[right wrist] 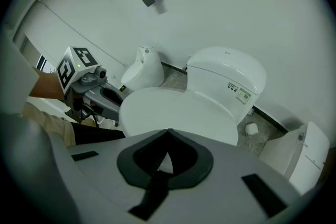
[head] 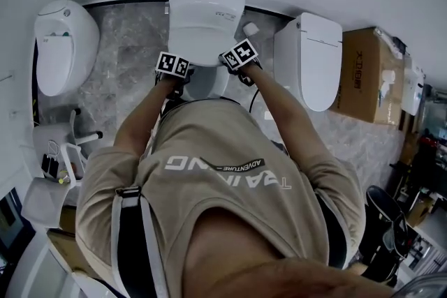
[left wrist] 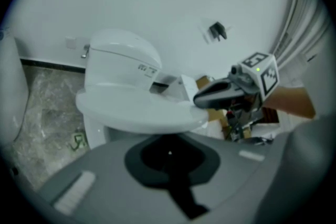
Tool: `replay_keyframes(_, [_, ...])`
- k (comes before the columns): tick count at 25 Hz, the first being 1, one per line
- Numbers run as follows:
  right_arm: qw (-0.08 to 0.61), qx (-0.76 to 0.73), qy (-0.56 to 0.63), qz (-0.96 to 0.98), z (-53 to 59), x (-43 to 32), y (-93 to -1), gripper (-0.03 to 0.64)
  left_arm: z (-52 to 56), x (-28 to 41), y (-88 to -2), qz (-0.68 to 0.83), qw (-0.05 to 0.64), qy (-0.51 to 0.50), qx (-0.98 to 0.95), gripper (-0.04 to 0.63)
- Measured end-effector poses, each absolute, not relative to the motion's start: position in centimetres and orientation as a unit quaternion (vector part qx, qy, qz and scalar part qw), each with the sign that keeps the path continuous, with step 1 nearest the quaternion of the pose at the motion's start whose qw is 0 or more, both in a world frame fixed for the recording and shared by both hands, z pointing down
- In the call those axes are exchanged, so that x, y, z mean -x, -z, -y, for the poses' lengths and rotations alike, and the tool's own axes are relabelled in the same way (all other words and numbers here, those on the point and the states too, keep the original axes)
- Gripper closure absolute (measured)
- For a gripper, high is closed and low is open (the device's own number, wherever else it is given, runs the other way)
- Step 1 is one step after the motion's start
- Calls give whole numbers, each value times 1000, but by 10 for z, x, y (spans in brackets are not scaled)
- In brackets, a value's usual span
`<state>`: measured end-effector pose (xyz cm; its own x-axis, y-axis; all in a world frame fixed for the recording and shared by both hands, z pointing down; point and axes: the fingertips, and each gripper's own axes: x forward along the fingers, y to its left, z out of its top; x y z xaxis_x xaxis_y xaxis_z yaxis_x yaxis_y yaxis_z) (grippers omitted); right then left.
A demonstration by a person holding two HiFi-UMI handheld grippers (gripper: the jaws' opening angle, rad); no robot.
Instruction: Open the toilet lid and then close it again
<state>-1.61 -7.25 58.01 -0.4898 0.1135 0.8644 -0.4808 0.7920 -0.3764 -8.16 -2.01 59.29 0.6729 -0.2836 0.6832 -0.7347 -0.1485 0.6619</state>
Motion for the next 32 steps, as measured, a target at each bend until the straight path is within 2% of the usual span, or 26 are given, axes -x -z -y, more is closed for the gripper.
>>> replay_keyframes(9, [518, -104, -314, 789, 19, 0, -609, 607, -38, 75, -616, 331, 564, -256, -712, 592])
replay_keyframes(15, [524, -113, -320, 781, -6, -8, -626, 607, -68, 82, -625, 344, 585, -254, -689, 591])
replay_keyframes(23, [514, -94, -351, 777, -27, -13, -648, 607, -60, 100, -627, 386, 592, -255, -660, 591])
replay_keyframes(32, [504, -103, -375, 771, -45, -15, -669, 607, -66, 119, -672, 410, 571, -330, -630, 591])
